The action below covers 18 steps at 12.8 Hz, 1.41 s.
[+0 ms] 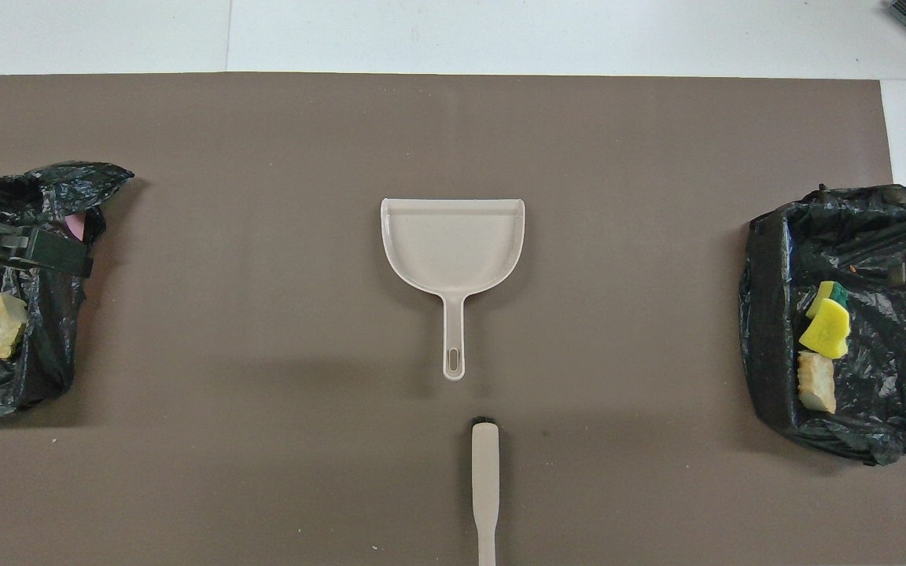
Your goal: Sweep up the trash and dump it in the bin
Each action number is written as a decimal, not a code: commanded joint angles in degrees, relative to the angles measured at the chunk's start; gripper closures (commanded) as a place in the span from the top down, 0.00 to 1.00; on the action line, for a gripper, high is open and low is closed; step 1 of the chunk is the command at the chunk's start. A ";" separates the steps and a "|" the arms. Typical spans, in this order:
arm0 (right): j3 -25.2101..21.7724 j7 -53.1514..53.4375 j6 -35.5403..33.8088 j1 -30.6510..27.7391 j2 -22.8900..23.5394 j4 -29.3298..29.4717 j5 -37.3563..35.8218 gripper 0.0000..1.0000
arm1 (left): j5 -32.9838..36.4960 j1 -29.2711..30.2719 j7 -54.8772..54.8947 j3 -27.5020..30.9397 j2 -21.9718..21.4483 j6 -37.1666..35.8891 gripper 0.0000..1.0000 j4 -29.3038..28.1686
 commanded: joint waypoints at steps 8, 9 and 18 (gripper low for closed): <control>0.24 0.68 -1.39 -0.21 -0.61 -0.65 0.00 1.00 | 0.79 0.67 2.16 0.25 -1.43 -0.69 1.00 0.75; 0.24 0.68 -1.39 -0.21 -0.61 -0.74 -0.08 1.00 | 0.79 0.67 1.99 0.25 -1.43 -0.86 1.00 0.75; 0.33 1.04 -1.21 -0.13 -0.61 -0.56 -0.08 1.00 | 0.79 1.11 1.98 0.51 -1.61 -2.18 1.00 0.22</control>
